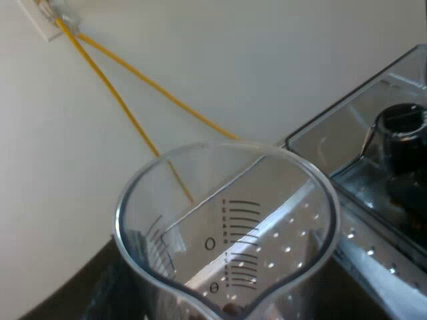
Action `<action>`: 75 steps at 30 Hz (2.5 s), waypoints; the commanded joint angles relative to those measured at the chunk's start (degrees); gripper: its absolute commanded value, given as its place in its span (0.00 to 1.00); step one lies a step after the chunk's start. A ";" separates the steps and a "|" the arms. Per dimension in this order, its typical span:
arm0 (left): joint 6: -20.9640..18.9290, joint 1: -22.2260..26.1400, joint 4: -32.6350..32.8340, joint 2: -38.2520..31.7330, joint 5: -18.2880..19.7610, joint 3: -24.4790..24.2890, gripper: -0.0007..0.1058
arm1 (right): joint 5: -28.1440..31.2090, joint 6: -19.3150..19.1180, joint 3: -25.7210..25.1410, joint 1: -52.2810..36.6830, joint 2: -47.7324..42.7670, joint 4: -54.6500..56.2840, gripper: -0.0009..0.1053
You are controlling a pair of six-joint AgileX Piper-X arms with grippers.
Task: Pour the beans into the coffee machine
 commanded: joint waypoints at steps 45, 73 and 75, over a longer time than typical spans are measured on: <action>35.73 -5.50 -5.13 14.98 -7.10 -16.02 0.38 | 0.07 -0.88 -0.59 0.08 -0.38 -0.37 0.65; 83.22 -7.55 -7.69 16.67 -4.06 -14.56 0.38 | 0.07 -0.88 -0.59 0.08 -0.38 -0.37 0.65; 86.07 -7.71 -7.77 16.90 -4.06 -14.56 0.38 | 0.07 -0.88 -0.59 0.08 -0.38 -0.37 0.65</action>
